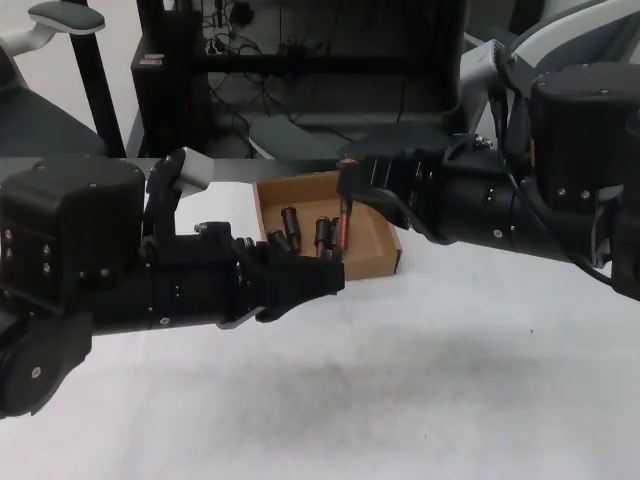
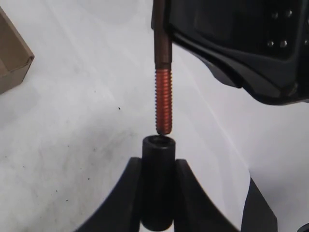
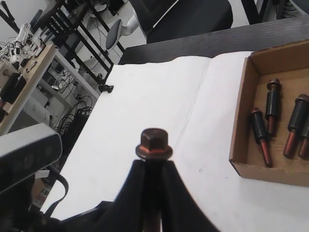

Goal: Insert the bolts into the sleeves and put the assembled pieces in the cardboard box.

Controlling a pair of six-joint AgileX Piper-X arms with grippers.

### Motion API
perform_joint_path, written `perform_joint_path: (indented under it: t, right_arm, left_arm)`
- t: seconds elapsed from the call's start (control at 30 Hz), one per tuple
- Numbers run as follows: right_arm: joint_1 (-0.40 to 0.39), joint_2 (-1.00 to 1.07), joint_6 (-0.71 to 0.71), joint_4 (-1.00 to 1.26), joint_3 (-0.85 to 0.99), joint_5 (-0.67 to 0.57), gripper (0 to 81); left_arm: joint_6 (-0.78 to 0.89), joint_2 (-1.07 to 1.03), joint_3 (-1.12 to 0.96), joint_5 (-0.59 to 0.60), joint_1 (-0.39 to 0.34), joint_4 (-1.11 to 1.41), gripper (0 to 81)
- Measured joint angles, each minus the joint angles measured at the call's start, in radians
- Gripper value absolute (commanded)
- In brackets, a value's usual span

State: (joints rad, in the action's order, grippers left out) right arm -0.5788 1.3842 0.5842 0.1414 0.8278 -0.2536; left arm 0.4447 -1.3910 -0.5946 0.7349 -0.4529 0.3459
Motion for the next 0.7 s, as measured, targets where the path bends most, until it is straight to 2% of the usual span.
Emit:
perform_joint_path:
  t: [0.7]
  right_arm:
    - [0.0,0.0,0.035,0.0,0.0,-0.013,0.4]
  left_arm:
    - [-0.003,0.0,0.0,-0.004,-0.031,0.007,1.7]
